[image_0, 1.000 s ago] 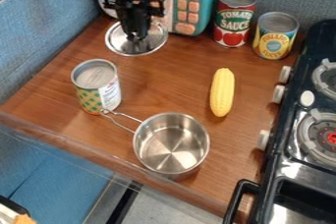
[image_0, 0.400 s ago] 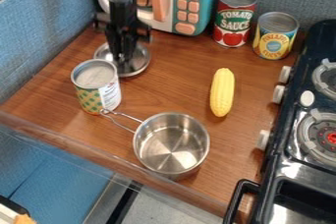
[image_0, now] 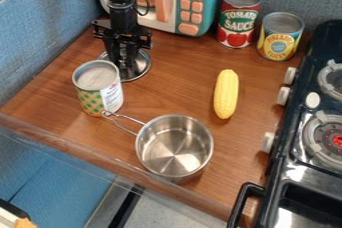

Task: Took the lid from the pot to the left side of the table

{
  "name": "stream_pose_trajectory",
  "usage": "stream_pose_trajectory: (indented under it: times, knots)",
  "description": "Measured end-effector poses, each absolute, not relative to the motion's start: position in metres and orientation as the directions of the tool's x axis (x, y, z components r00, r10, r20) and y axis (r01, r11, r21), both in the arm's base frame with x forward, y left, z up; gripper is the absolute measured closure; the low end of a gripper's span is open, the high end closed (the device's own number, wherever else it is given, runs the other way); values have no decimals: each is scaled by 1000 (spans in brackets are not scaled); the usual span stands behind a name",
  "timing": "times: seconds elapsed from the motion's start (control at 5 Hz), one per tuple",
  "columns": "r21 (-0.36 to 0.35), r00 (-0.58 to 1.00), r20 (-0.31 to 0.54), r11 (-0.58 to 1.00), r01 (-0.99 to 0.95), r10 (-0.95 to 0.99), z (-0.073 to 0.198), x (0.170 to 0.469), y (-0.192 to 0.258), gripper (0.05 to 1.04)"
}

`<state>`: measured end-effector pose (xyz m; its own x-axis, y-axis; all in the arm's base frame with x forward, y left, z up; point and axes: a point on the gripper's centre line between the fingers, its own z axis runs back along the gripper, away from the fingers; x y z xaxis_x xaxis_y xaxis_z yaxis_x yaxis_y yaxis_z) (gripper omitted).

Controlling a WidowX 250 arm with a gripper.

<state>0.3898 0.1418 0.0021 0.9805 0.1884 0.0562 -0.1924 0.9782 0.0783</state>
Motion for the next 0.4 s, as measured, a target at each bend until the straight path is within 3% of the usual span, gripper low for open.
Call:
stream_pose_trajectory:
  times: [0.2, 0.4]
  knots:
    - [61, 982, 74, 982, -177, 173, 23, 386, 137, 155]
    - [48, 978, 138, 986, -162, 154, 56, 382, 131, 76]
